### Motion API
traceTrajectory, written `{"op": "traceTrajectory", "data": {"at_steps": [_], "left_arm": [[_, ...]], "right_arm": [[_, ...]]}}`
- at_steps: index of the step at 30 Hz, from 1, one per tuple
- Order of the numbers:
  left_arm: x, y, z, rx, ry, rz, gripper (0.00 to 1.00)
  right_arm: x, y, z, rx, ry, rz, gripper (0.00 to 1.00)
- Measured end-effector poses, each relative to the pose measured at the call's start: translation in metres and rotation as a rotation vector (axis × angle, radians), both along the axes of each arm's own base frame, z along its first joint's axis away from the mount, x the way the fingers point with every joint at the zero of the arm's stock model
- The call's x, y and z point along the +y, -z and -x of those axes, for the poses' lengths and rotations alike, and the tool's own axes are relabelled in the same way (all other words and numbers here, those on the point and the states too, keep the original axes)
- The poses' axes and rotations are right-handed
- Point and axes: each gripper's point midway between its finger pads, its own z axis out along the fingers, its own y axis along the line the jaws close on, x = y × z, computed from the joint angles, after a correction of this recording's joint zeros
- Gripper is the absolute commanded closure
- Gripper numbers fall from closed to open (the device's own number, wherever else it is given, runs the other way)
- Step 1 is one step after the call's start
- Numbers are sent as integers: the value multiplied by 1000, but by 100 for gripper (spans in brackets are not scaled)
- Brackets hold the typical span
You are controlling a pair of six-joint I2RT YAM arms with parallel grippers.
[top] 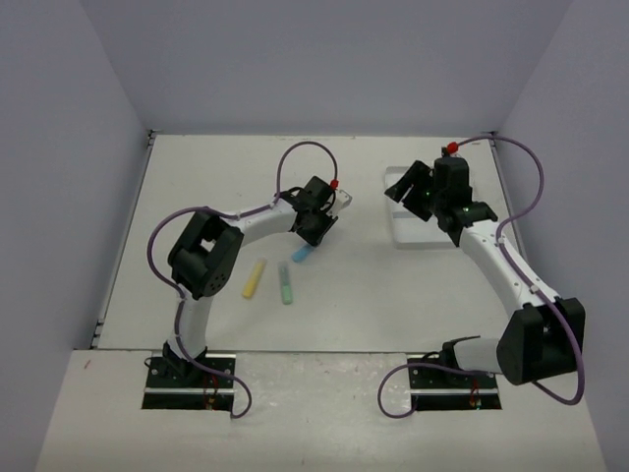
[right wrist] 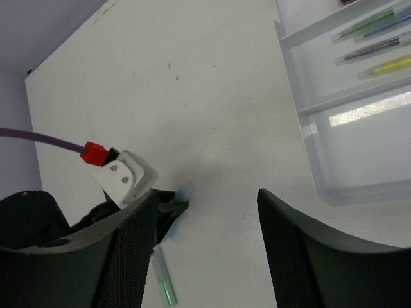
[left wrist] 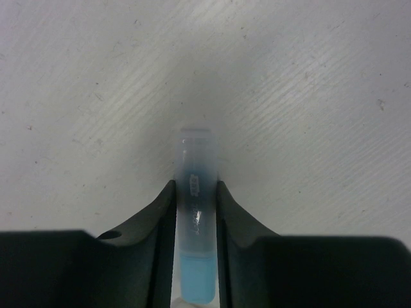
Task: Sort the stationery into containers
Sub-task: Pick up the stationery from the center of the board.
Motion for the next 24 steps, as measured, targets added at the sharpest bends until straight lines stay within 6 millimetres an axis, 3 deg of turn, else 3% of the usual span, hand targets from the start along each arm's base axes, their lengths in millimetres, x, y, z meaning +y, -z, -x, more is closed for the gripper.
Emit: {"op": "traceTrajectory", "data": {"at_steps": [4, 10, 13, 17, 20, 24], "left_arm": [[-3, -1, -1, -3, -24, 30, 100], [-7, -11, 8, 24, -154, 133, 100], [-20, -37, 4, 28, -270, 253, 100], [-45, -89, -6, 12, -376, 478, 100], [-54, -116, -4, 18, -416, 606, 100], [-63, -132, 4, 46, -444, 699, 100]], "right_arm": [[10, 19, 28, 13, -77, -51, 38], [49, 49, 63, -8, -299, -208, 36], [78, 62, 84, 14, -418, -216, 36], [126, 54, 104, -16, -585, -197, 38], [141, 49, 101, -27, -603, -175, 41], [142, 50, 81, -17, -542, -133, 47]]}}
